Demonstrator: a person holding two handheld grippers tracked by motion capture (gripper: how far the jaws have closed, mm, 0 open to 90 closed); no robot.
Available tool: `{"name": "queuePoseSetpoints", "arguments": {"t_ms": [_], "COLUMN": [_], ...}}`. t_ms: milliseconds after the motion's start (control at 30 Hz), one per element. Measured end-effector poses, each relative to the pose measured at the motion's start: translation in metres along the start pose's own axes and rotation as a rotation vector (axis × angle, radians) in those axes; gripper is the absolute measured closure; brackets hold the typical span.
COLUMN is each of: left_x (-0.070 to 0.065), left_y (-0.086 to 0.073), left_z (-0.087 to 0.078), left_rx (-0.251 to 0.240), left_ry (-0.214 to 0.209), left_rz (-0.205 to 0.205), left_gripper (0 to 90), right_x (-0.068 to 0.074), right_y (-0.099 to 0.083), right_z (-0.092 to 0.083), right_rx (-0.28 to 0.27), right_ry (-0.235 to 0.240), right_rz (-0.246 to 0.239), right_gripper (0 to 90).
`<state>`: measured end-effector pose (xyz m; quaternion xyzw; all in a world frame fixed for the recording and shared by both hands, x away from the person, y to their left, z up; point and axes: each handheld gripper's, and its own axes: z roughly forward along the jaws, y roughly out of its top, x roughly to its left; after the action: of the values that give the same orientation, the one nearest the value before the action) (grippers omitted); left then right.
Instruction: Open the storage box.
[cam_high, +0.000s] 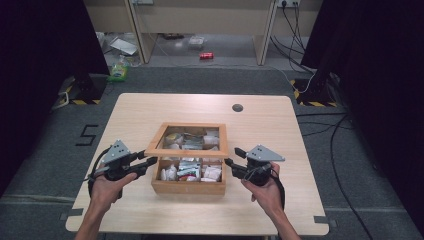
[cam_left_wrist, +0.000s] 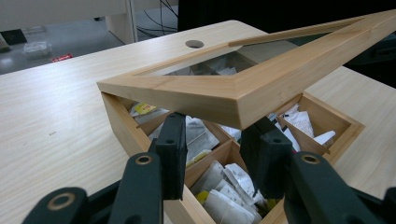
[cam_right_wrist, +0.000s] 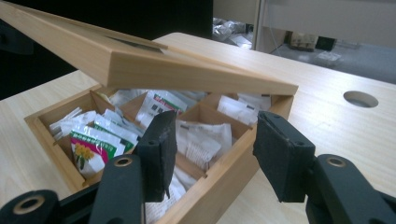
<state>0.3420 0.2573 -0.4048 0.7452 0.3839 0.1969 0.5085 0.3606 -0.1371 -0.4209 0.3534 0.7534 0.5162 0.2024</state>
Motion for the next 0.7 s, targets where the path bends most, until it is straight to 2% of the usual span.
{"name": "queuePoseSetpoints", "arguments": {"t_ms": [367,533,700], "left_x": [0.002,0.004,0.009], "left_y": [0.008,0.009,0.006], "left_z": [0.000,0.001,0.003], "left_rx": [-0.023,-0.038,-0.036], "left_ry": [0.003,0.001,0.021], "left_rz": [-0.006,-0.006,-0.009], "left_gripper": [61.0,61.1,60.3], "right_x": [-0.001,-0.001,-0.003], "right_y": [0.023,0.028,0.028], "right_z": [0.010,0.013,0.016], "right_rx": [-0.014,-0.009,0.011], "right_ry": [-0.015,-0.020,-0.023], "right_rz": [-0.031,-0.049,-0.062], "right_gripper": [48.4,49.5,50.8]}}
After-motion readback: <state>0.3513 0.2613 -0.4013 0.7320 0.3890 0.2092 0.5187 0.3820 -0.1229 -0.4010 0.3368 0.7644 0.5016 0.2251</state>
